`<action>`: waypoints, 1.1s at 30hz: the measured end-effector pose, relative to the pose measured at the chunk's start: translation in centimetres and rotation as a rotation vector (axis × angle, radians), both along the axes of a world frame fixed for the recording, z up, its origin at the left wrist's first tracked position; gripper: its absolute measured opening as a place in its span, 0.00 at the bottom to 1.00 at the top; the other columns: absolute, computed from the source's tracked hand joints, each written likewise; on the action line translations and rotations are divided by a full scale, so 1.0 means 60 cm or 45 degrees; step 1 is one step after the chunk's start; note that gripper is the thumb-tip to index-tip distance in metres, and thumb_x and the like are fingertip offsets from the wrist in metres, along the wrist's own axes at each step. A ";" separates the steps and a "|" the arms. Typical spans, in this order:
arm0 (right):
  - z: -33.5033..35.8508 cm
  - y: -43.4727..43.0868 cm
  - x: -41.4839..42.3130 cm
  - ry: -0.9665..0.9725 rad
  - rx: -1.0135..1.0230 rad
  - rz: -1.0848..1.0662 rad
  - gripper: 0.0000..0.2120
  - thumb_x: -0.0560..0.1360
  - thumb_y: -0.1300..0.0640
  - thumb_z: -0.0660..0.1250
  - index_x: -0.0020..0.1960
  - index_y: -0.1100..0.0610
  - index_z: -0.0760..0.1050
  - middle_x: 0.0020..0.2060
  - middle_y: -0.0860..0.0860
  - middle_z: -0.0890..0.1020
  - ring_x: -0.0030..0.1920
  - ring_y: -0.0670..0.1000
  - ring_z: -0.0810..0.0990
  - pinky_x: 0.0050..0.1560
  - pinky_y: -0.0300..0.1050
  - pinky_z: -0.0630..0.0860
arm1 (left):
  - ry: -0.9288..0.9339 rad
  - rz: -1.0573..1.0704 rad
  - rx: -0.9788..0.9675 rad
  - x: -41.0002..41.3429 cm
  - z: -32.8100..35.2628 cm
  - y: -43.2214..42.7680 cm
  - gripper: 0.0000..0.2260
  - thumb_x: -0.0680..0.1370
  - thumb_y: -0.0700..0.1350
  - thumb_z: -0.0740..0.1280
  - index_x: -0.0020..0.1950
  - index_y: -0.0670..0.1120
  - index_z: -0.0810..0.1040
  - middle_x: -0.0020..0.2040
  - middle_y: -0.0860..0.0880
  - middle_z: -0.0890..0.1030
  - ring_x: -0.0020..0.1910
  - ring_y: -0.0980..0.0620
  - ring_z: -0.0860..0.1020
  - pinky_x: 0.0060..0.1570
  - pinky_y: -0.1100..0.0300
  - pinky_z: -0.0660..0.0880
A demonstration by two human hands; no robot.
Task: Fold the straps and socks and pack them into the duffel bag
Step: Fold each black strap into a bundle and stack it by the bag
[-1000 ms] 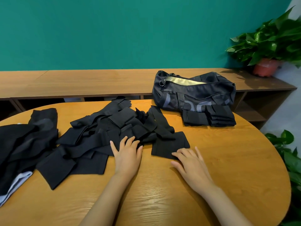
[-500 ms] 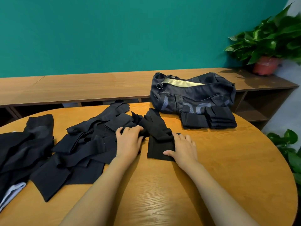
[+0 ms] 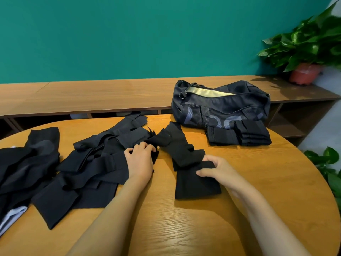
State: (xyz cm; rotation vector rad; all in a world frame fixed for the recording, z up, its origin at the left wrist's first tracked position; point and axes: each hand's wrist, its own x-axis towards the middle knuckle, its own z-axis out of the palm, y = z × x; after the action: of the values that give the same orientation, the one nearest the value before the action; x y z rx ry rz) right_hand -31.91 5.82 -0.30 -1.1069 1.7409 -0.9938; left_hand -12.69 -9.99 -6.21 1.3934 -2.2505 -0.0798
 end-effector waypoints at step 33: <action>-0.096 0.069 0.089 1.149 -0.085 0.112 0.22 0.84 0.44 0.44 0.75 0.46 0.64 0.74 0.40 0.64 0.76 0.44 0.56 0.73 0.49 0.52 | -0.140 -0.460 0.091 0.044 -0.023 0.213 0.16 0.83 0.51 0.57 0.71 0.56 0.71 0.73 0.56 0.69 0.75 0.56 0.60 0.70 0.45 0.26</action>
State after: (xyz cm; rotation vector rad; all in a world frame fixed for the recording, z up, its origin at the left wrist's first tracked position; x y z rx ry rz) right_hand -26.55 9.96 -6.05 -1.8344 2.3165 -0.5051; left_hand -10.02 2.80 -7.58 1.0313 -2.5919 -0.2093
